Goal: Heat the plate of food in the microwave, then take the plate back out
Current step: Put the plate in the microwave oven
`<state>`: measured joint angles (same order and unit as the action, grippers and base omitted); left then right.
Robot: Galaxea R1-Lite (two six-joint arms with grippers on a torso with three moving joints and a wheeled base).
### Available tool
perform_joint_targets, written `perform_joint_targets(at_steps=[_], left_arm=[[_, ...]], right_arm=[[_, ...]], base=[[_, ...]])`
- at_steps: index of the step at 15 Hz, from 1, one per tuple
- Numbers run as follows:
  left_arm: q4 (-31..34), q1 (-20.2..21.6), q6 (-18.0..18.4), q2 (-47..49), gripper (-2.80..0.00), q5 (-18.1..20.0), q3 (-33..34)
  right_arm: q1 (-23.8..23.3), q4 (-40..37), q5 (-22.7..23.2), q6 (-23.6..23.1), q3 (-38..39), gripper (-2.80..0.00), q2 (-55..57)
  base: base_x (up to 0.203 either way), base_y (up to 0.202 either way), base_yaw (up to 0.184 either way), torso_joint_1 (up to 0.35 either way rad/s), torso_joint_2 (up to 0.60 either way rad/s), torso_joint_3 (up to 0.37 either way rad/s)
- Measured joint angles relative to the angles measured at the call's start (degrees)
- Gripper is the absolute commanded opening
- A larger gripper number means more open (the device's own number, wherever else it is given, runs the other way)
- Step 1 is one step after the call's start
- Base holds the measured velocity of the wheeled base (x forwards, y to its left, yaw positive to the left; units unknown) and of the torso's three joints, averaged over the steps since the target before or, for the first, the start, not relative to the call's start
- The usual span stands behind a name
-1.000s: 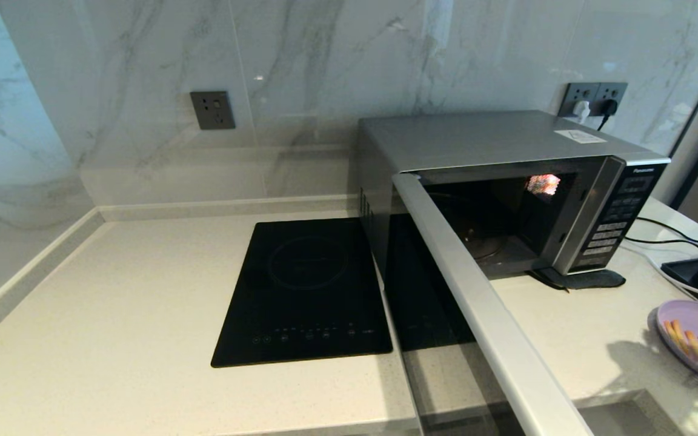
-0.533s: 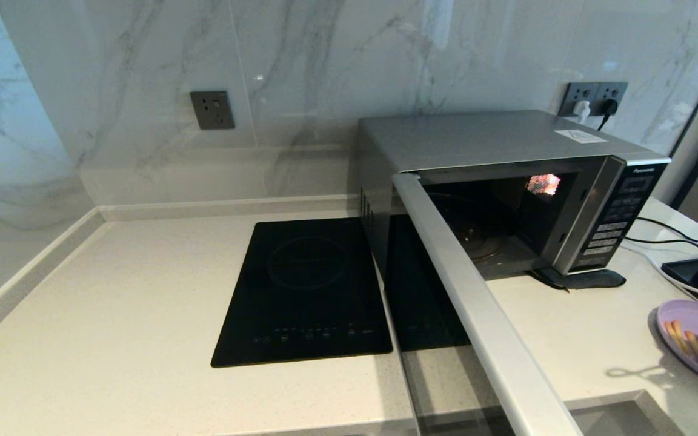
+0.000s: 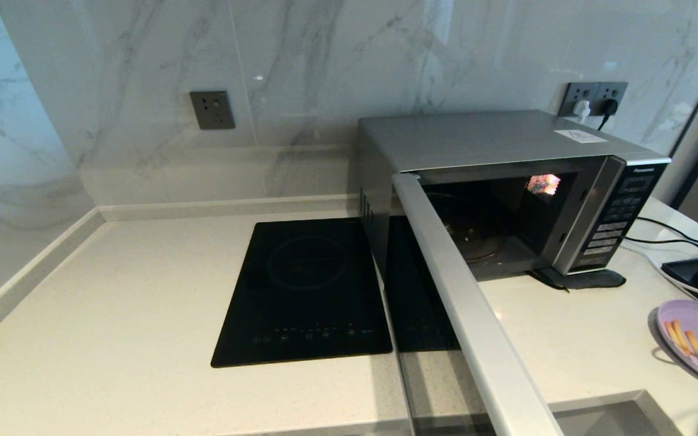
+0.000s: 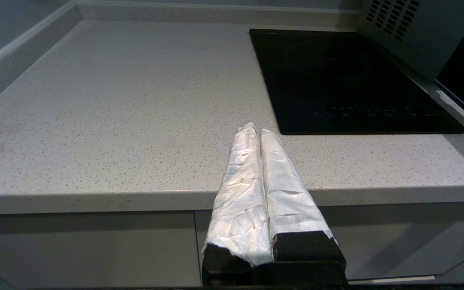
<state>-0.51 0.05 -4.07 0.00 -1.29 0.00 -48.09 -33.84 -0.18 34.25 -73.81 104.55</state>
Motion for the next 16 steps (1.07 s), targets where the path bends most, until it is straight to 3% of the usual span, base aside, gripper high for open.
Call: perform_joint_targets(at_steps=[7, 16], left_arm=[[0.0, 0.02, -0.02, 0.0, -2.8, 0.0, 0.0], [0.0, 0.02, -0.01, 0.0, -2.8, 0.0, 0.0]], right_arm=[[-1.35, -0.04, -2.14, 1.97, -8.43, 0.0, 12.9], [-1.29, -0.06, -1.86, 2.23, -11.05, 0.0, 19.23]], base=[[0.0, 0.0, 0.0, 0.0, 0.0, 0.0], [0.0, 0.0, 0.0, 0.0, 0.0, 0.0]])
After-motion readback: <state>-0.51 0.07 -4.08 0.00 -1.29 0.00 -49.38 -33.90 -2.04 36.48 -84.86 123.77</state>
